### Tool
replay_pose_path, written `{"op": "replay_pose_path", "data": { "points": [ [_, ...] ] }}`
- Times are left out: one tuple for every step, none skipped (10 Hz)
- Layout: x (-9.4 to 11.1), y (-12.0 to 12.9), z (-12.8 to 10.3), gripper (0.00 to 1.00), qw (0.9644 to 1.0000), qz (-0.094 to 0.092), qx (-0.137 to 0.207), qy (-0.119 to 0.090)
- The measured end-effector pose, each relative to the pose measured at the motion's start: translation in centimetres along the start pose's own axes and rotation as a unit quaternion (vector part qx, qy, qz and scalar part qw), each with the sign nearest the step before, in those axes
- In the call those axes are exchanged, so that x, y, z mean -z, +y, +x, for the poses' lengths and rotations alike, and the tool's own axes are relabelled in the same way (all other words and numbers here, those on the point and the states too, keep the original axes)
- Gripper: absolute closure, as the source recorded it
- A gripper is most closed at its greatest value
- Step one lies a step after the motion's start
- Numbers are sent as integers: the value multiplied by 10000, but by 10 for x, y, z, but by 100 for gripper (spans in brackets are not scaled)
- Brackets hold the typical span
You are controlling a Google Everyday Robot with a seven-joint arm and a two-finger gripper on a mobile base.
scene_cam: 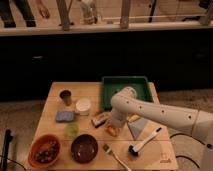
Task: Place apple in paper cup
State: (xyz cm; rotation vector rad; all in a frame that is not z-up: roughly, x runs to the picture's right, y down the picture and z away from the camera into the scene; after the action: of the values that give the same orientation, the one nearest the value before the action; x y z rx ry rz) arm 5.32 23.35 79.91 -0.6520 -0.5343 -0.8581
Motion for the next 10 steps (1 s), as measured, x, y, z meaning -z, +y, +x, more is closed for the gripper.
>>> {"op": "replay_pose_path", "data": {
  "points": [
    [4,2,0,100,10000,1,3,23],
    [9,2,0,100,10000,17,29,51],
    [17,0,-2,100,9999,54,84,86],
    [27,-1,-2,100,9998,99,133,130],
    [33,0,-2,100,9997,117,160,162],
    [38,1,-2,100,9996,117,188,186],
    [45,0,-2,100,9994,126,253,214],
    [51,0,-2,100,9992,137,290,238],
    [55,1,-2,100,9991,139,307,261],
    [65,2,-1,100,9988,146,351,312]
  ]
}}
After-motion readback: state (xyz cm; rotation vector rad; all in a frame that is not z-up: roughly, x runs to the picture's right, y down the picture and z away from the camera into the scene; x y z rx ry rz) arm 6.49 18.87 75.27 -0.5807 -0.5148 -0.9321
